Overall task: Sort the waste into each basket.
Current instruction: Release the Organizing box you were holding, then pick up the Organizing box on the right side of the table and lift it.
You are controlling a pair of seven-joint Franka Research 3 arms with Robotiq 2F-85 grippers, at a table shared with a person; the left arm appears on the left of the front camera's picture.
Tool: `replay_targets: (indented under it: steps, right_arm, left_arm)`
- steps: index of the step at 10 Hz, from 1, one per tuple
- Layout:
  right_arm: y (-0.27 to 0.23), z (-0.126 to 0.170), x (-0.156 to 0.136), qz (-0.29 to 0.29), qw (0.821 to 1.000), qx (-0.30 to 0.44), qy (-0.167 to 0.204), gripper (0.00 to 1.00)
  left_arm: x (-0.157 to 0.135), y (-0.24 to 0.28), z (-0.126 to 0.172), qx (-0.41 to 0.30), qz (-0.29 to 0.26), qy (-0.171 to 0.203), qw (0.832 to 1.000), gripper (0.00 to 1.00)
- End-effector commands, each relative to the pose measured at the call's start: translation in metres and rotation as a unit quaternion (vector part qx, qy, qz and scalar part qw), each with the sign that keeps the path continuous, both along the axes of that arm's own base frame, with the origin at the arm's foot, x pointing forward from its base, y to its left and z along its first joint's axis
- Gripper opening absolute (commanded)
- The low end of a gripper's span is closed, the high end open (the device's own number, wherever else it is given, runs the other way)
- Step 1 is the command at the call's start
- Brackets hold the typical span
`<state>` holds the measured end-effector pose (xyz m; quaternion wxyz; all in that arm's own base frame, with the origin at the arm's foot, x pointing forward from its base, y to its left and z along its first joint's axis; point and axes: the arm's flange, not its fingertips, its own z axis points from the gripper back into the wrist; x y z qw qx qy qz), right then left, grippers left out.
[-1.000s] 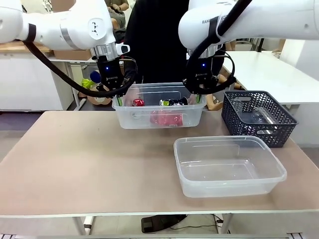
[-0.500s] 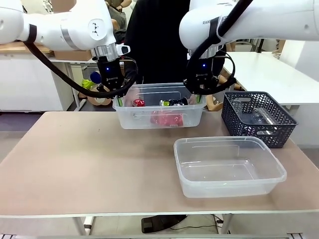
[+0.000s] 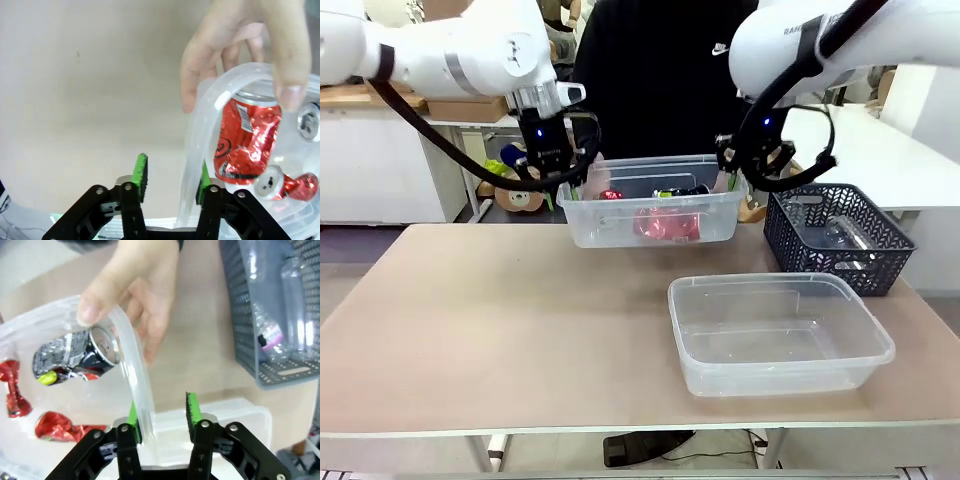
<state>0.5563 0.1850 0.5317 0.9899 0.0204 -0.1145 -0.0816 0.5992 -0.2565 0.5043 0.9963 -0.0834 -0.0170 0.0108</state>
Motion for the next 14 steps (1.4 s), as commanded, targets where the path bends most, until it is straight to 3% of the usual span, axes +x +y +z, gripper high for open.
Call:
replay_targets:
  steps: [1,2,3,8,9,14]
  right_arm:
    - [-0.008,-0.002,-0.018,0.004,0.999,0.040,-0.033,1.00]
    - [-0.009,0.001,-0.018,0.010,0.997,0.071,-0.043,1.00]
    - [-0.012,0.004,-0.019,0.053,0.988,0.138,-0.039,1.00]
    - [-0.014,0.001,-0.027,0.051,0.991,0.118,-0.027,1.00]
    - [-0.009,-0.003,-0.026,0.050,0.994,0.094,-0.026,1.00]
    - [-0.005,0.001,-0.019,0.041,0.992,0.120,-0.025,1.00]
  left_arm:
    - [-0.026,0.018,0.017,-0.025,0.020,-0.052,0.998,1.00]
    - [-0.036,0.022,0.023,-0.048,0.014,-0.073,0.996,1.00]
    - [-0.044,0.025,0.026,-0.085,0.008,-0.093,0.992,1.00]
    - [-0.049,0.034,0.017,-0.092,-0.012,-0.071,0.993,1.00]
    - [-0.045,0.023,0.024,-0.077,0.008,-0.080,0.994,1.00]
    - [-0.045,0.023,0.024,-0.077,0.008,-0.080,0.994,1.00]
